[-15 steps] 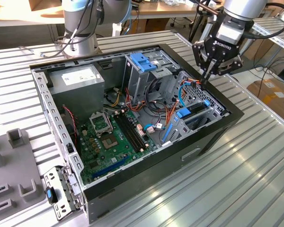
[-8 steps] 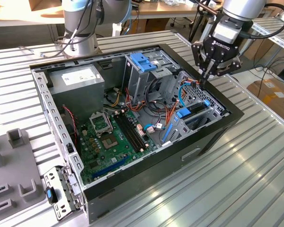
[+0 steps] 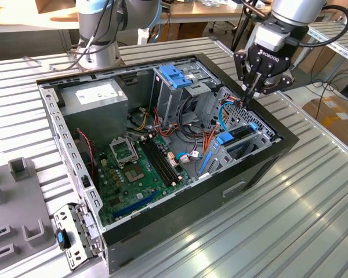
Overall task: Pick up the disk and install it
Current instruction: 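Insert the first disk wire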
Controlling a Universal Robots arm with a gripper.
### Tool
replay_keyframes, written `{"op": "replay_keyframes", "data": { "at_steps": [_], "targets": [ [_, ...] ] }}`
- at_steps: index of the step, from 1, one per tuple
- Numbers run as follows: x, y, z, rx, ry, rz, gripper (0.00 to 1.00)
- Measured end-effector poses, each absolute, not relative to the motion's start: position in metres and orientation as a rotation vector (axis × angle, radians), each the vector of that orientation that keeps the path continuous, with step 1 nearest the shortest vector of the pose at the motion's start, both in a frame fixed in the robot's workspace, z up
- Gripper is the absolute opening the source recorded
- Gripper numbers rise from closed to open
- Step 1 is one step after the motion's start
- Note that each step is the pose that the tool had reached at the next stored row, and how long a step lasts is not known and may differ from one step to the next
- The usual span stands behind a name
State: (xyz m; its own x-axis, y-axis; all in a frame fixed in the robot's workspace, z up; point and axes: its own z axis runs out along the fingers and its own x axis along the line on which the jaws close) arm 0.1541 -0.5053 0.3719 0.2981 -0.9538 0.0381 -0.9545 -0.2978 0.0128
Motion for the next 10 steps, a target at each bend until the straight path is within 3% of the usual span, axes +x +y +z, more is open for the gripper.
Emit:
{"op": "replay_keyframes", "data": {
  "at_steps": [10],
  "targets": [
    [0.154,-0.52,0.371,2.439,-1.925,0.035,0.16]
  ]
}}
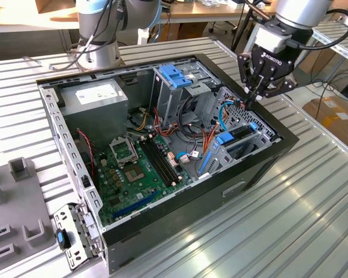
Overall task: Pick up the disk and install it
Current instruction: 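Insert the first disk wire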
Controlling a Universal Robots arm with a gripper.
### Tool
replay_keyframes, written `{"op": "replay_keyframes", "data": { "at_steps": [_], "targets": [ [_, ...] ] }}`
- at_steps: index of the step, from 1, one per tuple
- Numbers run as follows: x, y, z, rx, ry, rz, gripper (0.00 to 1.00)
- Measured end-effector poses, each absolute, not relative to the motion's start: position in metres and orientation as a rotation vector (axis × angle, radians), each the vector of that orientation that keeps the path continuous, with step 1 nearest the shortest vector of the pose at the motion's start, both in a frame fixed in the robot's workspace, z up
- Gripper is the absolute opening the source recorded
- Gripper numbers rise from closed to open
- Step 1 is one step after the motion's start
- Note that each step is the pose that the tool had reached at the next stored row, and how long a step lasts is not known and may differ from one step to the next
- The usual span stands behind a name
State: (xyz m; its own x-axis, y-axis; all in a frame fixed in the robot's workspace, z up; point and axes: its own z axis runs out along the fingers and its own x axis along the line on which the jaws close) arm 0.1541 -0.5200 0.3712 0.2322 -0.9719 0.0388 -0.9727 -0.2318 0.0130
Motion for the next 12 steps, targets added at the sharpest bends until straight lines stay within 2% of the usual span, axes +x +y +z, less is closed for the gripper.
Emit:
{"op": "replay_keyframes", "data": {
  "at_steps": [12],
  "targets": [
    [0.1518,-0.5257,0.3675,2.33,-2.054,0.032,0.16]
  ]
}}
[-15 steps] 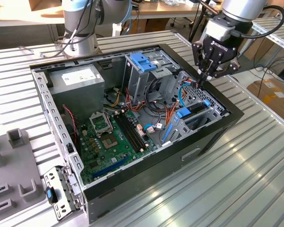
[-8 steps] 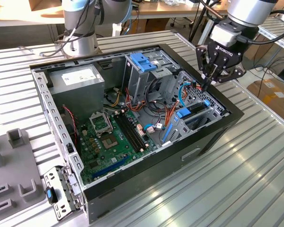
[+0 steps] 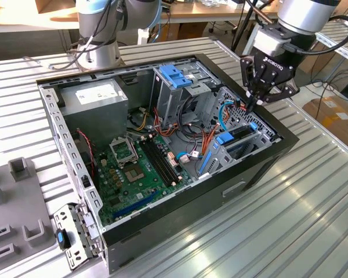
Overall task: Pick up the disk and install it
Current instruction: 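Insert the first disk wire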
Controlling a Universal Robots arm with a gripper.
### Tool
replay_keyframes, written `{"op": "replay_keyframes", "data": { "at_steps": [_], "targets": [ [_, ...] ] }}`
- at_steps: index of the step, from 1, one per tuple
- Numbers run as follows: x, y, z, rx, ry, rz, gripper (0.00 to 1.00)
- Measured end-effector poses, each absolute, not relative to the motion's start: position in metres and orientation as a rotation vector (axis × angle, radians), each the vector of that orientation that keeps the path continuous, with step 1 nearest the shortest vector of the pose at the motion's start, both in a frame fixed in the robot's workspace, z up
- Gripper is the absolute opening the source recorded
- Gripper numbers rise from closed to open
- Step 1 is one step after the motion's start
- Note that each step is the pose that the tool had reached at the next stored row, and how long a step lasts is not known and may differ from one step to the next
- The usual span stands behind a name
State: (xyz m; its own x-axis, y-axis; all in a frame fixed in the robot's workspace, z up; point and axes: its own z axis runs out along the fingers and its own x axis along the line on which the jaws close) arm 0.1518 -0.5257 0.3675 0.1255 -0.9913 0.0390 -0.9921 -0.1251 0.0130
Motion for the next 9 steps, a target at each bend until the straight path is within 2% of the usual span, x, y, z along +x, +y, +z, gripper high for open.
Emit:
{"op": "replay_keyframes", "data": {
  "at_steps": [5,9],
  "targets": [
    [0.1498,-0.5316,0.3673,2.329,-2.057,0.029,0.16],
    [0.1471,-0.5327,0.3673,2.343,-2.077,-0.005,0.16]
  ]
}}
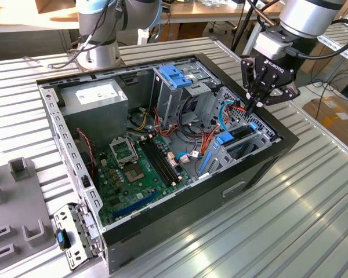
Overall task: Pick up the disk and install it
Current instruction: 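Insert the first disk wire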
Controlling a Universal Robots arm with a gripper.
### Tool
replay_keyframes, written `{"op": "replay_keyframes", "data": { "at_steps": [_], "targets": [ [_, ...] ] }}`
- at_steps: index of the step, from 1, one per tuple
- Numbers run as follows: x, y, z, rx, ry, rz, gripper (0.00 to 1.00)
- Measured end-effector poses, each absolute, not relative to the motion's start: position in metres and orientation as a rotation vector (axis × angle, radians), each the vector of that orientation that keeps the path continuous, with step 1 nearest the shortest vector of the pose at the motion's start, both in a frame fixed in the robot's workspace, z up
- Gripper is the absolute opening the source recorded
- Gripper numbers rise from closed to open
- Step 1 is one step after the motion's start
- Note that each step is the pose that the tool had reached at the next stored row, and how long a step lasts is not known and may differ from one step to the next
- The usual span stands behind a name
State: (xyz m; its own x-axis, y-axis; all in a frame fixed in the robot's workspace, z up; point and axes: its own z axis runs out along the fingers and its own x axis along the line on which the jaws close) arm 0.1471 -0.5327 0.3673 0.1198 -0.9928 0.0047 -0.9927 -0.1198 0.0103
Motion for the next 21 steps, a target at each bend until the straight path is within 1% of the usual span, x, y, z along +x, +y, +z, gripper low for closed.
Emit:
{"op": "replay_keyframes", "data": {
  "at_steps": [6,12,16,21],
  "targets": [
    [0.146,-0.534,0.365,2.286,-2.117,-0.044,0.16],
    [0.145,-0.554,0.362,2.28,-2.119,-0.07,0.16],
    [0.139,-0.558,0.361,2.301,-2.137,-0.112,0.16],
    [0.135,-0.564,0.358,2.299,-2.145,-0.118,0.16]
  ]
}}
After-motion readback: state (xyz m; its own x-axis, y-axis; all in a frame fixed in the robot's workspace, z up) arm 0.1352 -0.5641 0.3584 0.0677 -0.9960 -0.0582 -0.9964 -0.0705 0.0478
